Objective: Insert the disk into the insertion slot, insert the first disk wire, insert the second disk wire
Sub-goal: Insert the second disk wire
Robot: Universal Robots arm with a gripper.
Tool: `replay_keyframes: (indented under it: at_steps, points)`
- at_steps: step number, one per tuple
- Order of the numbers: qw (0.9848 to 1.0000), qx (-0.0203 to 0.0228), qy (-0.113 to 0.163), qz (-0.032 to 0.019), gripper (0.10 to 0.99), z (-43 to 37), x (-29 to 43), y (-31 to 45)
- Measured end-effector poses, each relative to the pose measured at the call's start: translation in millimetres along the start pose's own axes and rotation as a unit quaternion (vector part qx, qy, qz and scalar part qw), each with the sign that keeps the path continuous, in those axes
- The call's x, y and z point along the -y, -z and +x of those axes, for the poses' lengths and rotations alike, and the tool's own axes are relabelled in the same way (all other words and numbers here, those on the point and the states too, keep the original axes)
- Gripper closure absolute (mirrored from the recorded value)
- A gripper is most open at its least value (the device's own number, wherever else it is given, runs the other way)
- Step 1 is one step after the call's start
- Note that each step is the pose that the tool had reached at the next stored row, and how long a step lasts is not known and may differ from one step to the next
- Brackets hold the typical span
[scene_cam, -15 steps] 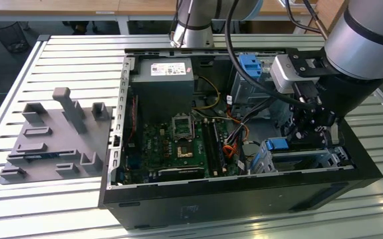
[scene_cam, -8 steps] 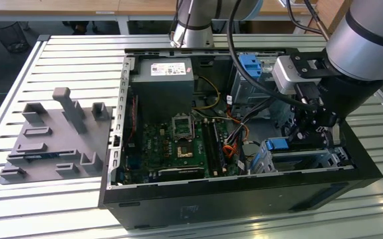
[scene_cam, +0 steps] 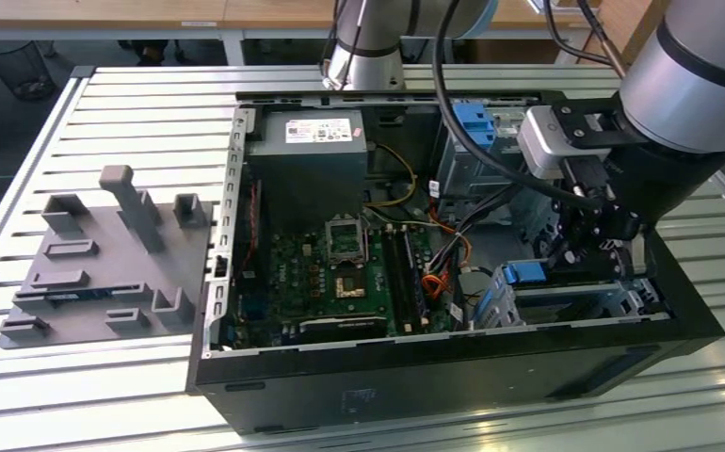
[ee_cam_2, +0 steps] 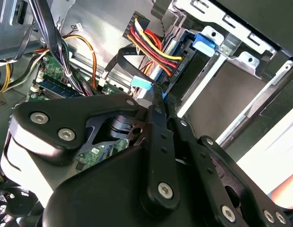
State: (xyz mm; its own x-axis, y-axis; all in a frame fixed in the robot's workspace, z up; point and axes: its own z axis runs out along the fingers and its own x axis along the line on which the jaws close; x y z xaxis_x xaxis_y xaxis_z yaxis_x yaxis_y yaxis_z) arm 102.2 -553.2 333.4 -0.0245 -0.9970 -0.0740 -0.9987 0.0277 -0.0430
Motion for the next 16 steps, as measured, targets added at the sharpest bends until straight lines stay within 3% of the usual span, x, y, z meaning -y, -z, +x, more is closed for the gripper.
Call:
replay_keyframes:
  at_steps: [16]
  points:
    - [1.0000,0.0000,0.000,0.0000,0.937,0.1,2.2,-1.9]
